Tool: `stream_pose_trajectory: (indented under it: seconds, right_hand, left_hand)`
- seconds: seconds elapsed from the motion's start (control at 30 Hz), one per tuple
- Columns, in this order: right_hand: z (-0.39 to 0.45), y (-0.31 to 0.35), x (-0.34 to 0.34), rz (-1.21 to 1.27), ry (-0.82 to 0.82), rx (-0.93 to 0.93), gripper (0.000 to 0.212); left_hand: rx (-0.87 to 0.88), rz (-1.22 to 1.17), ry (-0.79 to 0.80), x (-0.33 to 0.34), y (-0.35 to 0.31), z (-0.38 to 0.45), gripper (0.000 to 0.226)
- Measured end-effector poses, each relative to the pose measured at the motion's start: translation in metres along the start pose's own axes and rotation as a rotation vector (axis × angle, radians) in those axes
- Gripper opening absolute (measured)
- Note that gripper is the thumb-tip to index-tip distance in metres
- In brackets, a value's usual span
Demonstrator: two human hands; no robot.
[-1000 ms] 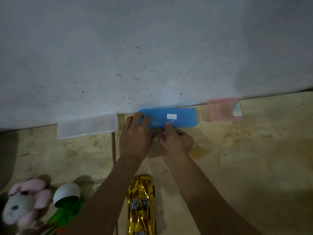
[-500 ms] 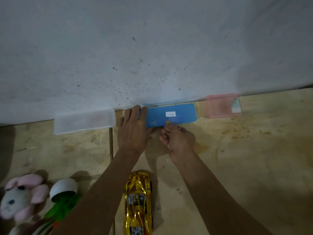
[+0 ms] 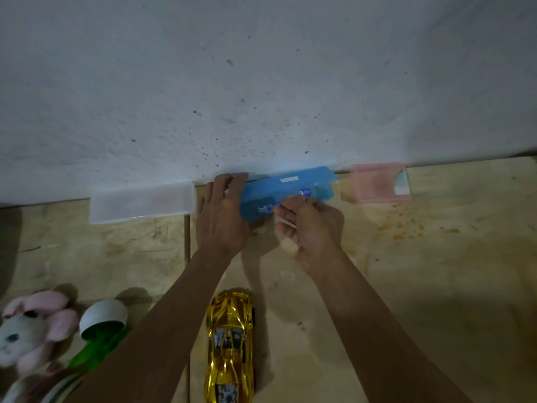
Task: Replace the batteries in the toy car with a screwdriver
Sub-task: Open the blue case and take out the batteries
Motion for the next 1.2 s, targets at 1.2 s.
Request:
stream_pose_trajectory:
  seconds: [1.2]
  right_hand:
    - [0.057,-0.014,0.003,-1.753,0.152,-1.285,0.043]
  left_hand:
    - [0.072,-0.069,-0.025,-0.008,0.008,0.004,0.078]
Point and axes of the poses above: each hand's wrist, its own z-axis towards the middle knuckle, its own x-axis out of the palm, y = z × x, the point moved 1 cm from there along z, towards the middle knuckle, and after that the axes turned 1 degree about y, right-handed, at the moved point
